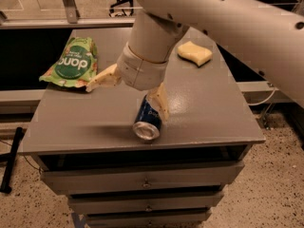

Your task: Pick pepsi can

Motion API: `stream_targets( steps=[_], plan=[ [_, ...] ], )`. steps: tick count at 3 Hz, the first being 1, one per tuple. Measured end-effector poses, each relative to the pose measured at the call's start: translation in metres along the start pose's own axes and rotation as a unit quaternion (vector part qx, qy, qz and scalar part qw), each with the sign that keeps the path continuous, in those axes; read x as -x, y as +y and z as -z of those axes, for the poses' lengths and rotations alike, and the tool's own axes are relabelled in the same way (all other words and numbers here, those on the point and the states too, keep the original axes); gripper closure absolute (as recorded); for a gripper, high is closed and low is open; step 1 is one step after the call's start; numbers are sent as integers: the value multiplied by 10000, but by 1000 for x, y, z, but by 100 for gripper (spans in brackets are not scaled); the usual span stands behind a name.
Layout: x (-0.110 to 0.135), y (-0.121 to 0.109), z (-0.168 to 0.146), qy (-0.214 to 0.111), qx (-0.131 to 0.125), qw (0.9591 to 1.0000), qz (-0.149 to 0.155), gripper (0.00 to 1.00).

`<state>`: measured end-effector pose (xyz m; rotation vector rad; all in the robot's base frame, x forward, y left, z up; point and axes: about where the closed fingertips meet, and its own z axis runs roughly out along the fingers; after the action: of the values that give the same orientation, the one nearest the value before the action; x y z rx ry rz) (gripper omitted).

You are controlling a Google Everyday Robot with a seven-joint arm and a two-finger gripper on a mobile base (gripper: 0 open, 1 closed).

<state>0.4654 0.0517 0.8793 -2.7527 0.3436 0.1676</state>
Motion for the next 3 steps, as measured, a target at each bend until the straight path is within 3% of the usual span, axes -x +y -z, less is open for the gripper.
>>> stream_targets(
  steps=[2, 3],
  plan=[
    [-49, 18, -16, 512, 424, 9976, 178, 0],
    [-66, 30, -23, 712, 638, 9953, 165, 18]
  ],
)
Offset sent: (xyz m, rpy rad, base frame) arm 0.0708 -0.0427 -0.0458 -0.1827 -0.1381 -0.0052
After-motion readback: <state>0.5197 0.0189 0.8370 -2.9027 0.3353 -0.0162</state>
